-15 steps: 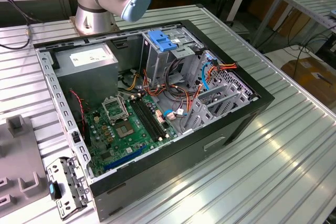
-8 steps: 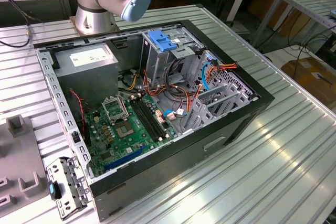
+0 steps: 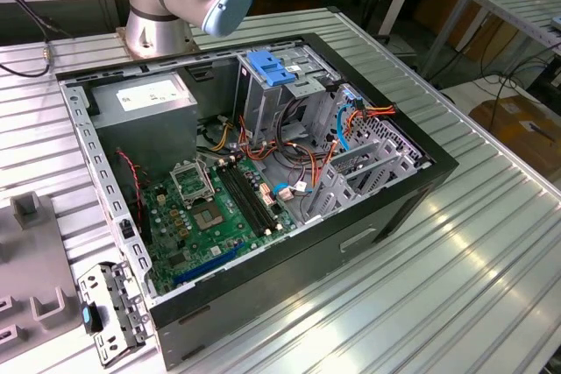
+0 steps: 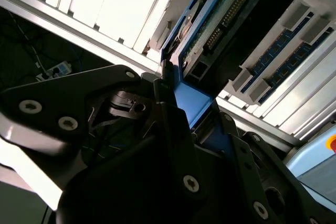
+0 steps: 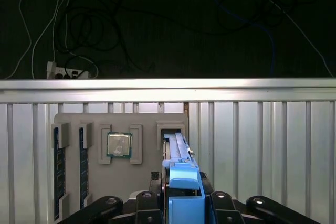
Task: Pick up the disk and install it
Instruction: 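Pick up the disk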
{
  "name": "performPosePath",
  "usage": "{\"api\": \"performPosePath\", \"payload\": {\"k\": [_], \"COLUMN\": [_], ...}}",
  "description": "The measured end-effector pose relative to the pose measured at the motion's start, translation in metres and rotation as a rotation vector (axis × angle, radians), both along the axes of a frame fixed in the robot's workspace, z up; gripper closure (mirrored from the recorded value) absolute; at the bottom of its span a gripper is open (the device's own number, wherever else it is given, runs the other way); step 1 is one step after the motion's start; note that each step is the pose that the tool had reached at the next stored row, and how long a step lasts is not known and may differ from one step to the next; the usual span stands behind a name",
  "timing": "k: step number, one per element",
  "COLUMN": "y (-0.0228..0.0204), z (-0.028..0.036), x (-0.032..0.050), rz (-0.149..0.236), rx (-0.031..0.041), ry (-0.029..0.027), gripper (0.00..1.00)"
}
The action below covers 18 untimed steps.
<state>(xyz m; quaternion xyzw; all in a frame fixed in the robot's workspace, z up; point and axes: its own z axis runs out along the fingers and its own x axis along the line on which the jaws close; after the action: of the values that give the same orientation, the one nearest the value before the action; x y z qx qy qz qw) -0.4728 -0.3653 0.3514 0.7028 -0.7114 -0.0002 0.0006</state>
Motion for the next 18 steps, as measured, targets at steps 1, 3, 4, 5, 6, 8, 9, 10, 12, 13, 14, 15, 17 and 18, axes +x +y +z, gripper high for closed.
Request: {"api": "performPosePath", "payload": {"k": [1,3,4,5,6,8,9,10,12,13,14,15,17,18], "y": [0.0000,0.0000,0.0000,0.0000,0.0000,0.0000,0.0000,0.0000,0.0000,0.0000,0.0000,0.0000,0.0000,0.0000], "z": [0.0002,0.0007,0.0010,0.0014,0.0017,0.0026,0.0031,0.0035,0.0065,0.0069,0.0073,0.0076,0.0082,0.0085], "x": [0.0000,0.0000,0.0000,0.0000,0.0000,0.0000,0.0000,0.0000,0.0000,0.0000,0.0000,0.0000,0.0000,0.0000], "rz": [0.000,0.000,0.000,0.000,0.000,0.000,0.000,0.000,0.000,0.000,0.000,0.000,0.000,0.000], "rx": [-0.0001,-0.0001,0.0000,-0.0001,-0.0001,-0.0001,-0.0001,0.0000,0.0001,0.0000,-0.0001,0.0000,0.0000,0.0000], "ry": [0.0000,0.0000,0.0000,0.0000,0.0000,0.0000,0.0000,0.0000,-0.0002,-0.0001,0.0000,-0.0001,-0.0001,-0.0001], "gripper": [0.63,0.63,0.63,0.63,0.63,0.63,0.63,0.63,0.63,0.63,0.63,0.63,0.63,0.63]}}
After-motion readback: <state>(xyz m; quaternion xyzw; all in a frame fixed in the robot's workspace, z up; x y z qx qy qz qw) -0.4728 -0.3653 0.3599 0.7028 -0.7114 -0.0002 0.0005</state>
